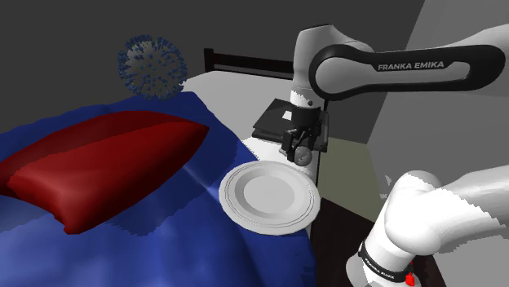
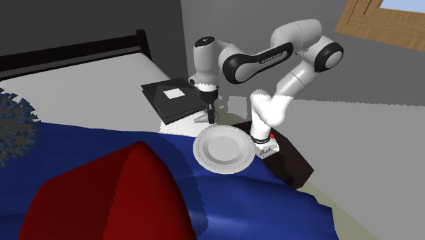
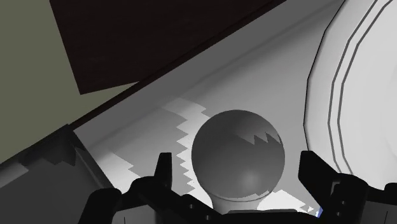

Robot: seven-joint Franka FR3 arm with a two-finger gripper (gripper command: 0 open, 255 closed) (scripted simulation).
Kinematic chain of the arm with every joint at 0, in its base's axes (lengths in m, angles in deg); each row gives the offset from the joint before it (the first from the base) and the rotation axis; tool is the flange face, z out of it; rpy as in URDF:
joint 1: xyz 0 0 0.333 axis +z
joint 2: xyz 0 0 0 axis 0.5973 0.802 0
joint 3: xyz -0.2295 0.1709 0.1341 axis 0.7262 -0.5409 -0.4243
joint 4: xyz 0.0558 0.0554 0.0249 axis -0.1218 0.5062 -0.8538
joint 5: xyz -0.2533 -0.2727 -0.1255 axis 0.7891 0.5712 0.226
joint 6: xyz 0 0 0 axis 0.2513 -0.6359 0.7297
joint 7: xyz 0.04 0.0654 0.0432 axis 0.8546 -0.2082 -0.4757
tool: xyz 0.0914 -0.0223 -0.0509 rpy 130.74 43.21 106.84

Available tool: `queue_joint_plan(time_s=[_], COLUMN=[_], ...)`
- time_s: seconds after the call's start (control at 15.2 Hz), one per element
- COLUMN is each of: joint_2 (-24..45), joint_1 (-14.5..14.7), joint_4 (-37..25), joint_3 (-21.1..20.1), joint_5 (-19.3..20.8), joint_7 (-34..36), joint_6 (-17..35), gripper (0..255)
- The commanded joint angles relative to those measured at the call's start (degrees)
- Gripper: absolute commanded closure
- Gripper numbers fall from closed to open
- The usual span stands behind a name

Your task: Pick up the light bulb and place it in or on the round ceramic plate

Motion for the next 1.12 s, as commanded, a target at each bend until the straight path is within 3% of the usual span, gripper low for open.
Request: queue_joint_plan(time_s=[0.0,0.4,0.46,1.06], joint_2=[-0.06,-0.06,-0.06,-0.06], joint_1=[0.00,0.00,0.00,0.00], joint_4=[0.44,0.44,0.44,0.44], joint_3=[0.01,0.01,0.01,0.01], joint_5=[0.00,0.00,0.00,0.00], joint_7=[-0.03,-0.03,-0.03,-0.03], joint_6=[0.40,0.40,0.40,0.40], gripper=[0,0,255,255])
